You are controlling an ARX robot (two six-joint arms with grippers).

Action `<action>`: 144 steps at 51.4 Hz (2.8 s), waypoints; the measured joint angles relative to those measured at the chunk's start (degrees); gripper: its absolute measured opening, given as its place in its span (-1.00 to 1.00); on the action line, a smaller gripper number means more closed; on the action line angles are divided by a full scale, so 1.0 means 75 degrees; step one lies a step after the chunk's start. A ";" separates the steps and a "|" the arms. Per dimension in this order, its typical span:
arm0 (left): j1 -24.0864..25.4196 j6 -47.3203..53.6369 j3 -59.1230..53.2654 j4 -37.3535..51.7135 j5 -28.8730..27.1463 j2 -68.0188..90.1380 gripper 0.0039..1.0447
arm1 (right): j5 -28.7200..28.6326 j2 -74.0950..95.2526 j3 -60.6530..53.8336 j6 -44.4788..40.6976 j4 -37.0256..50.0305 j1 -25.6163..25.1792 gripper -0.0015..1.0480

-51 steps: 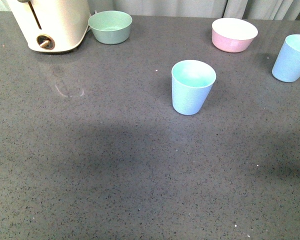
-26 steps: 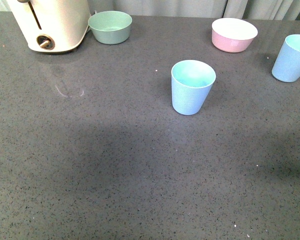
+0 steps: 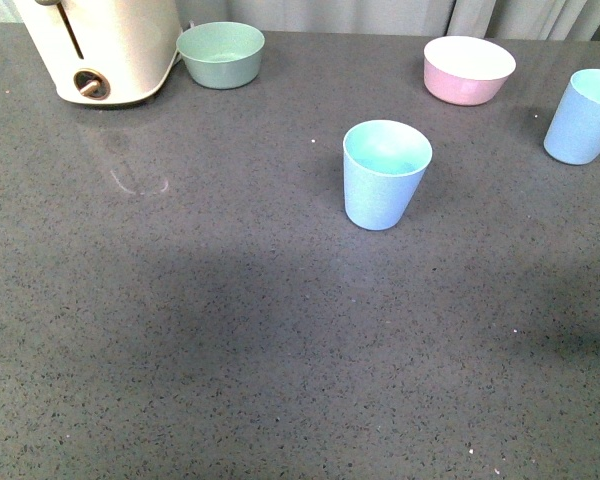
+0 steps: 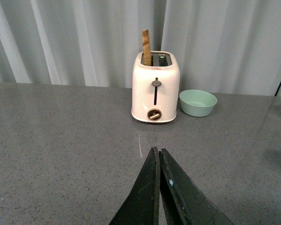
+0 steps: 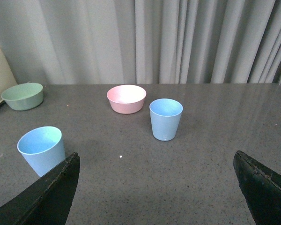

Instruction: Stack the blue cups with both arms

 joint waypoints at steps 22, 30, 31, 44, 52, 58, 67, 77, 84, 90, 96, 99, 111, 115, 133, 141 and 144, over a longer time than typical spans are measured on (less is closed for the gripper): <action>0.0000 0.0000 0.0000 -0.0006 0.0000 -0.0003 0.34 | -0.1728 0.5260 0.2224 -0.0029 0.0114 -0.2900 0.83; 0.0000 0.0003 0.0000 -0.0006 0.0000 -0.0003 0.84 | -0.1988 0.8536 0.3797 -0.1816 0.1856 -0.2973 0.83; 0.0000 0.0009 0.0000 -0.0006 0.0000 -0.0003 0.87 | -0.2034 0.8961 0.4042 -0.2095 0.1920 -0.2914 0.83; 0.0000 0.0012 0.0000 -0.0006 0.0000 -0.0003 0.84 | -0.1888 1.2403 0.6627 -0.4039 0.1396 -0.2040 0.83; 0.0000 0.0012 0.0000 -0.0006 0.0000 -0.0003 0.84 | -0.1649 1.3484 0.7592 -0.4771 0.1131 -0.1364 0.83; 0.0000 0.0012 0.0000 -0.0006 0.0000 -0.0003 0.84 | -0.1443 1.4000 0.7959 -0.5036 0.1043 -0.0950 0.83; 0.0000 0.0012 0.0000 -0.0006 0.0000 -0.0003 0.84 | -0.1198 1.4720 0.8390 -0.5190 0.0956 -0.0490 0.83; 0.0000 0.0012 0.0000 -0.0006 0.0000 -0.0003 0.84 | -0.1014 1.5381 0.8929 -0.5187 0.0930 -0.0248 0.83; 0.0000 0.0012 0.0000 -0.0006 0.0000 -0.0003 0.84 | -0.0901 1.5708 0.9308 -0.5179 0.0787 -0.0221 0.83; 0.0000 0.0012 0.0000 -0.0006 0.0000 -0.0003 0.84 | -0.0833 1.5874 0.9495 -0.5120 0.0615 -0.0242 0.67; 0.0000 0.0012 0.0000 -0.0006 0.0000 -0.0003 0.84 | -0.0892 1.5976 0.9608 -0.5018 0.0373 -0.0318 0.34; 0.0000 0.0012 0.0000 -0.0006 0.0000 -0.0003 0.84 | -0.0895 1.5999 0.9652 -0.4937 0.0286 -0.0356 0.21; 0.0000 0.0012 0.0000 -0.0006 0.0000 -0.0003 0.84 | -0.1230 1.5982 0.9874 -0.4529 -0.0163 -0.0621 -0.43; 0.0000 0.0012 0.0000 -0.0006 0.0000 -0.0003 0.84 | -0.1279 1.5929 0.9876 -0.4517 -0.0271 -0.0702 -0.60; 0.0000 0.0012 0.0000 -0.0006 0.0000 -0.0003 0.84 | -0.1990 1.4676 0.9541 -0.4718 -0.0749 -0.0950 -0.97; 0.0000 0.0012 0.0000 -0.0006 0.0000 -0.0003 0.84 | -0.2734 1.3423 0.9174 -0.4724 -0.1256 -0.0504 -0.97; 0.0000 0.0012 0.0000 -0.0006 0.0000 -0.0003 0.84 | -0.2926 1.2980 0.9034 -0.4721 -0.1463 -0.0134 -0.97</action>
